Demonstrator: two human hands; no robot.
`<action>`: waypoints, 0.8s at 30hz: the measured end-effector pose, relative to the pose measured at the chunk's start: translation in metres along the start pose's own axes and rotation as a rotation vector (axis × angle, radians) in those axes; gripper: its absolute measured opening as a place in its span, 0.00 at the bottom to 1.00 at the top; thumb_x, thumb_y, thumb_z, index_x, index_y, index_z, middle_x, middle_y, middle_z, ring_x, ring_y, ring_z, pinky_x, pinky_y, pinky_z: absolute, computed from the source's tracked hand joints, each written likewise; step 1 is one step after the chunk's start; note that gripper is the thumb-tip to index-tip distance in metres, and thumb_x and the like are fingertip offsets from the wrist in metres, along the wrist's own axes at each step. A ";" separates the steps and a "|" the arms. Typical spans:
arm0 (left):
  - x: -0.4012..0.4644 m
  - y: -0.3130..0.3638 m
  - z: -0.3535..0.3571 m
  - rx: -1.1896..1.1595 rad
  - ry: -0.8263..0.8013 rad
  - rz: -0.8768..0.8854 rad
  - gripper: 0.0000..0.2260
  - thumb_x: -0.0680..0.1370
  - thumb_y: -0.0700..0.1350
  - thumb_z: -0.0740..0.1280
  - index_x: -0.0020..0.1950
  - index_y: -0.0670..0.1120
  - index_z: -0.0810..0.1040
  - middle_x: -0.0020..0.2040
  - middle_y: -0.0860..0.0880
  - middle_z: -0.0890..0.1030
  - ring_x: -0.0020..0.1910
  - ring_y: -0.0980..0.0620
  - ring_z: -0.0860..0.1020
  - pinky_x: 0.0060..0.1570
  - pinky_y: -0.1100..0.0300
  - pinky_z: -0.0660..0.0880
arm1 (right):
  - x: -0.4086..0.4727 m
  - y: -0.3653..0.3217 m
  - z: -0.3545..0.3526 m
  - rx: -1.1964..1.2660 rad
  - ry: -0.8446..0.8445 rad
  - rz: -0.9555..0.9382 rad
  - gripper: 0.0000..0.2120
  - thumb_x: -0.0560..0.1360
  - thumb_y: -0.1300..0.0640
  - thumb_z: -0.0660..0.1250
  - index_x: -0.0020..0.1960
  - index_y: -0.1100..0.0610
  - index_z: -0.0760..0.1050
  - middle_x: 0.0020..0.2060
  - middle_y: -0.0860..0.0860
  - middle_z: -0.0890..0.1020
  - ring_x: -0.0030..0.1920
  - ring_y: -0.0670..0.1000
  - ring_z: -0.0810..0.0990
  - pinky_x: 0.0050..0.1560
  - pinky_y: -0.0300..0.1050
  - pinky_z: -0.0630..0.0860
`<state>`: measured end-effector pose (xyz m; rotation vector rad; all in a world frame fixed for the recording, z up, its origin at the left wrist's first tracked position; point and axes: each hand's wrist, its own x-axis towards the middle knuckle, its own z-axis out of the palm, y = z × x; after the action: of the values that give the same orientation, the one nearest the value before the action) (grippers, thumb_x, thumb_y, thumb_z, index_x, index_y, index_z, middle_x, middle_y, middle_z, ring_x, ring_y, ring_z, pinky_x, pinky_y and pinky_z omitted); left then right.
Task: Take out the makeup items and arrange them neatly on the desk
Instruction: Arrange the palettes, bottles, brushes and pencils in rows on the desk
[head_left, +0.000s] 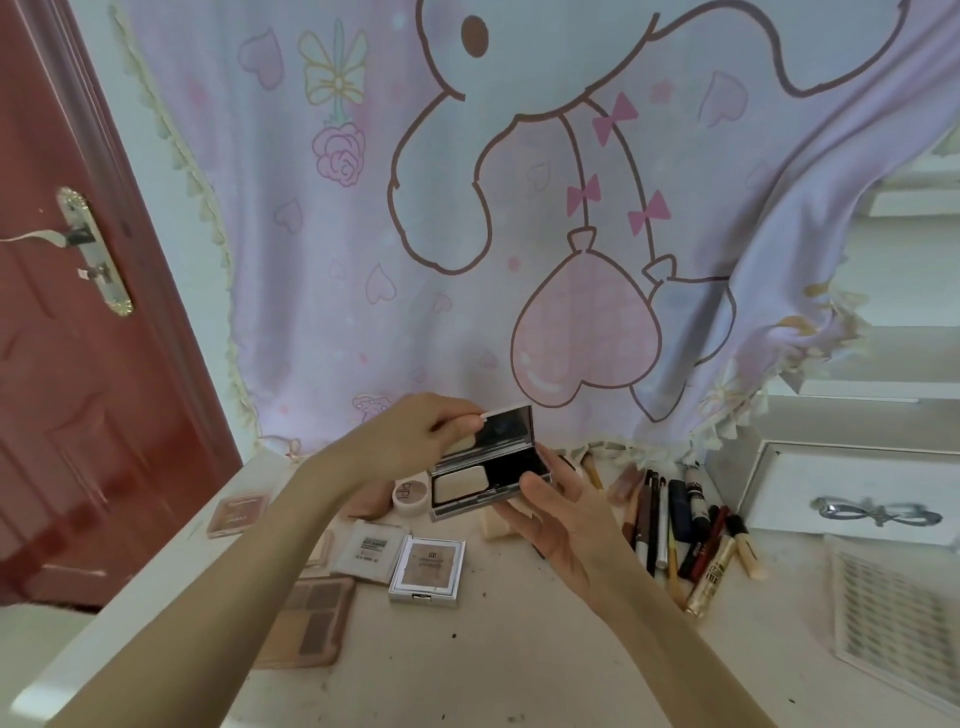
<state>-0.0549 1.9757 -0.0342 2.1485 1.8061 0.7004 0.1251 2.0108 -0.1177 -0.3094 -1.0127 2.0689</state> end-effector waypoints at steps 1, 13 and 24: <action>0.001 -0.002 0.000 0.015 0.015 -0.003 0.12 0.81 0.47 0.57 0.55 0.48 0.80 0.41 0.49 0.81 0.37 0.59 0.74 0.38 0.73 0.66 | 0.000 0.001 -0.001 0.003 -0.011 0.023 0.24 0.67 0.66 0.70 0.63 0.61 0.73 0.57 0.60 0.80 0.56 0.58 0.80 0.49 0.45 0.80; 0.000 -0.032 0.011 0.013 0.103 -0.076 0.11 0.80 0.43 0.60 0.58 0.46 0.79 0.40 0.58 0.76 0.39 0.64 0.72 0.42 0.75 0.64 | 0.021 0.020 0.009 -0.380 0.262 0.133 0.08 0.79 0.53 0.61 0.54 0.53 0.77 0.47 0.53 0.84 0.46 0.53 0.84 0.38 0.46 0.81; -0.020 -0.060 0.012 0.073 0.386 -0.273 0.15 0.79 0.48 0.62 0.66 0.51 0.72 0.61 0.47 0.73 0.61 0.49 0.70 0.62 0.49 0.67 | 0.053 0.055 0.028 -0.566 0.314 0.142 0.07 0.79 0.56 0.61 0.46 0.54 0.76 0.43 0.52 0.83 0.44 0.51 0.83 0.44 0.43 0.81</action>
<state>-0.1021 1.9696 -0.0771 1.8465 2.2945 1.0474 0.0455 2.0146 -0.1343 -0.9846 -1.3887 1.7391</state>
